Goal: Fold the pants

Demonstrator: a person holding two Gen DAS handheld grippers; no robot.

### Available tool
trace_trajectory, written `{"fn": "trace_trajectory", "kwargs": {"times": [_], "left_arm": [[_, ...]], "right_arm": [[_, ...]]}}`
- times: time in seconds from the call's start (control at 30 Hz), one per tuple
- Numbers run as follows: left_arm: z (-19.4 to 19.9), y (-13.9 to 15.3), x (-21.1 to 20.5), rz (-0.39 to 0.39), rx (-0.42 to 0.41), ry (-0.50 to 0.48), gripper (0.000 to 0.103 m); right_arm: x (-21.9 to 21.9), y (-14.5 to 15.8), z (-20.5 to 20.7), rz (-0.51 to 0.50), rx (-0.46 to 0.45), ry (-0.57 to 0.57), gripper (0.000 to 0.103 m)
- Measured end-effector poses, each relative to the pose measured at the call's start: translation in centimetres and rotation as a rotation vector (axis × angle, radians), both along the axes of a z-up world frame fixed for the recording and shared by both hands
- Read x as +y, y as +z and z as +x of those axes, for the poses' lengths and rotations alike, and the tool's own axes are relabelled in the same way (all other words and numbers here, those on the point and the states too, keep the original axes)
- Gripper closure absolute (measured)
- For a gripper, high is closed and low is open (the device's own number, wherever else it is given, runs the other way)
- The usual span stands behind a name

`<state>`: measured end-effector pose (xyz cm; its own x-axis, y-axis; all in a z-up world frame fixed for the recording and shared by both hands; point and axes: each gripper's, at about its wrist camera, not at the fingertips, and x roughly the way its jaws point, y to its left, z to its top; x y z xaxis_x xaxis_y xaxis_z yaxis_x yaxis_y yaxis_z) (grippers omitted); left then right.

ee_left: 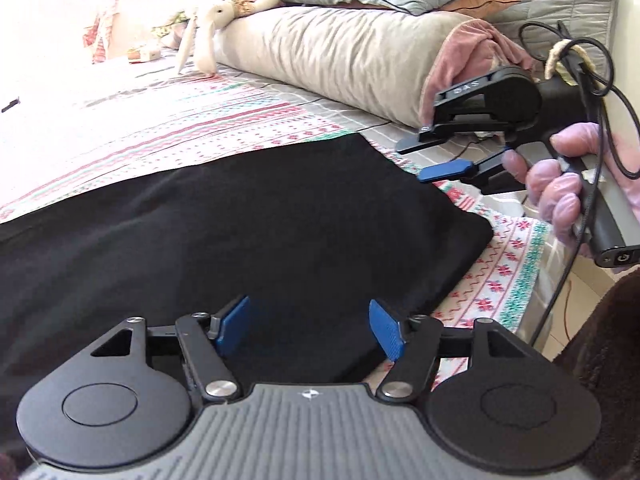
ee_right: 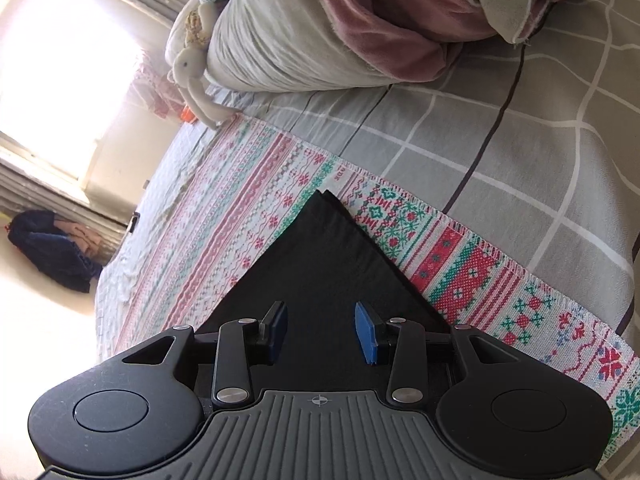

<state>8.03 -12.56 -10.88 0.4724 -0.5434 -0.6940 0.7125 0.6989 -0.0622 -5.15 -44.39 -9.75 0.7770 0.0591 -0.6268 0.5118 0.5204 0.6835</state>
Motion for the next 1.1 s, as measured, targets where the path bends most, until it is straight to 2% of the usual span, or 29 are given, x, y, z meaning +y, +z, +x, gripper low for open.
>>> {"fn": "trace_trajectory", "kwargs": {"times": [0.07,0.1,0.17,0.27,0.5,0.67,0.83,0.93,1.1], "left_arm": [[0.6,0.2,1.5,0.027,-0.018,0.041,0.007],[0.9,0.4,2.3,0.045,-0.031,0.061,0.003],[1.4,0.8,3.9,0.082,-0.064,0.102,0.0],[2.4,1.3,6.7,0.133,-0.093,0.189,0.0],[5.2,2.0,14.9,0.158,-0.053,0.479,0.0],[6.6,3.1,19.8,0.174,-0.046,0.629,0.0],[6.9,4.8,24.0,0.225,-0.121,0.697,0.0],[7.3,4.8,26.6,0.248,-0.173,0.763,0.0],[7.2,4.7,31.0,0.186,-0.224,0.925,0.0]], "right_arm": [[1.2,0.4,0.5,-0.026,0.008,0.031,0.046],[1.8,0.5,0.8,-0.038,0.014,0.046,0.044],[3.0,0.7,1.5,-0.061,0.026,0.081,0.042],[5.2,0.8,2.7,-0.092,0.043,0.143,0.038],[11.1,1.5,5.2,-0.179,0.052,0.297,0.026],[15.8,1.9,6.9,-0.227,0.055,0.395,0.02],[21.1,2.3,8.6,-0.278,0.029,0.495,0.015],[24.7,2.4,9.5,-0.309,0.002,0.551,0.012],[30.3,1.9,10.1,-0.39,-0.048,0.64,0.011]]}}
